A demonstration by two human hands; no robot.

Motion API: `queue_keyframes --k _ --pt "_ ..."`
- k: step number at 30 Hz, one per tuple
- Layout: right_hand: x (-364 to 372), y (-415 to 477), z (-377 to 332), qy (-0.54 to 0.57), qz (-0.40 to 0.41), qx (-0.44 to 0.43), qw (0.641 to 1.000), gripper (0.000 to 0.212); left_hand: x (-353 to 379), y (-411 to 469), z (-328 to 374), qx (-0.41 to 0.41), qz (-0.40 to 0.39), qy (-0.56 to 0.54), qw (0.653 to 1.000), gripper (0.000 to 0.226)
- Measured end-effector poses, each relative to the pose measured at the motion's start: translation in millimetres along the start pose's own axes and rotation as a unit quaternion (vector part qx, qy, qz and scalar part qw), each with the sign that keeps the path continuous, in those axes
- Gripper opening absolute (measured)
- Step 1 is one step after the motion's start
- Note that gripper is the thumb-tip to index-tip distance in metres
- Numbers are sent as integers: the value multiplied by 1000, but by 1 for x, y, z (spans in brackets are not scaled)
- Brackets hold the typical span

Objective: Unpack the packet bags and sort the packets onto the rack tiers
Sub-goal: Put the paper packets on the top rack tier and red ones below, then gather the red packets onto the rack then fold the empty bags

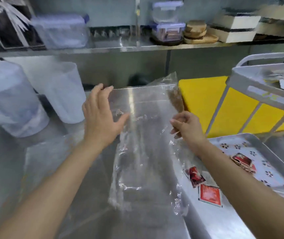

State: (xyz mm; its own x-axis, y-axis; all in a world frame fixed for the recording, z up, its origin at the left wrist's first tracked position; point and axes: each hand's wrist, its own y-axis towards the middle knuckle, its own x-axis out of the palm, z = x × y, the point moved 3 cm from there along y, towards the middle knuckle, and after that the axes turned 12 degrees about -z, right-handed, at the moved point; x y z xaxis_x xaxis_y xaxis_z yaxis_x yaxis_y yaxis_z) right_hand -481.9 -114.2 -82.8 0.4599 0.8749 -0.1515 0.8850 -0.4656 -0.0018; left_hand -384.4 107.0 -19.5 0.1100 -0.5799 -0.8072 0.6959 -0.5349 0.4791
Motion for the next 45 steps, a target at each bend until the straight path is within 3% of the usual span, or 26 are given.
queue_keyframes --k 2,3,6,9,12,16,20,23,25,27,28,33,38,40,42,45 --pt "19 9 21 11 -17 58 998 8 9 -23 -11 38 47 33 998 61" --pt "28 13 30 25 -24 80 996 7 20 -36 -17 50 25 42 998 55" --pt "49 20 55 61 -36 152 986 11 64 -76 -37 -10 -166 47 985 62" --pt "63 21 80 78 -50 217 972 22 105 -116 -61 -106 -357 89 924 85" --pt "72 19 98 80 -71 248 963 30 125 -142 -73 -172 -418 86 888 68" --pt "80 18 108 10 -91 256 962 29 121 -144 -82 -274 -302 76 910 46" --pt "84 21 106 -30 -86 224 970 23 108 -134 -109 -446 -254 30 857 70" --pt "88 25 101 -10 -101 205 974 27 99 -130 -127 -499 -236 -56 832 70" --pt "91 30 95 -6 -110 193 975 26 99 -132 -136 -513 -245 -103 816 50" --pt "98 37 87 -7 -118 176 977 19 98 -134 -141 -494 -240 -112 828 17" --pt "103 40 83 -11 -121 168 978 16 95 -135 -143 -488 -220 -130 834 12" --pt "151 55 68 -34 -163 136 977 13 53 -155 -176 -515 -101 -199 828 22" --pt "228 55 65 -84 -238 108 962 30 11 -194 -224 -569 -10 -214 794 18" --pt "260 51 68 -108 -251 104 956 33 0 -215 -237 -593 -1 -201 780 13" --pt "286 48 76 -148 -255 95 951 30 -7 -233 -242 -627 -22 -156 763 24" --pt "307 40 85 -269 -285 77 917 12 -8 -248 -236 -607 -89 -76 786 41"
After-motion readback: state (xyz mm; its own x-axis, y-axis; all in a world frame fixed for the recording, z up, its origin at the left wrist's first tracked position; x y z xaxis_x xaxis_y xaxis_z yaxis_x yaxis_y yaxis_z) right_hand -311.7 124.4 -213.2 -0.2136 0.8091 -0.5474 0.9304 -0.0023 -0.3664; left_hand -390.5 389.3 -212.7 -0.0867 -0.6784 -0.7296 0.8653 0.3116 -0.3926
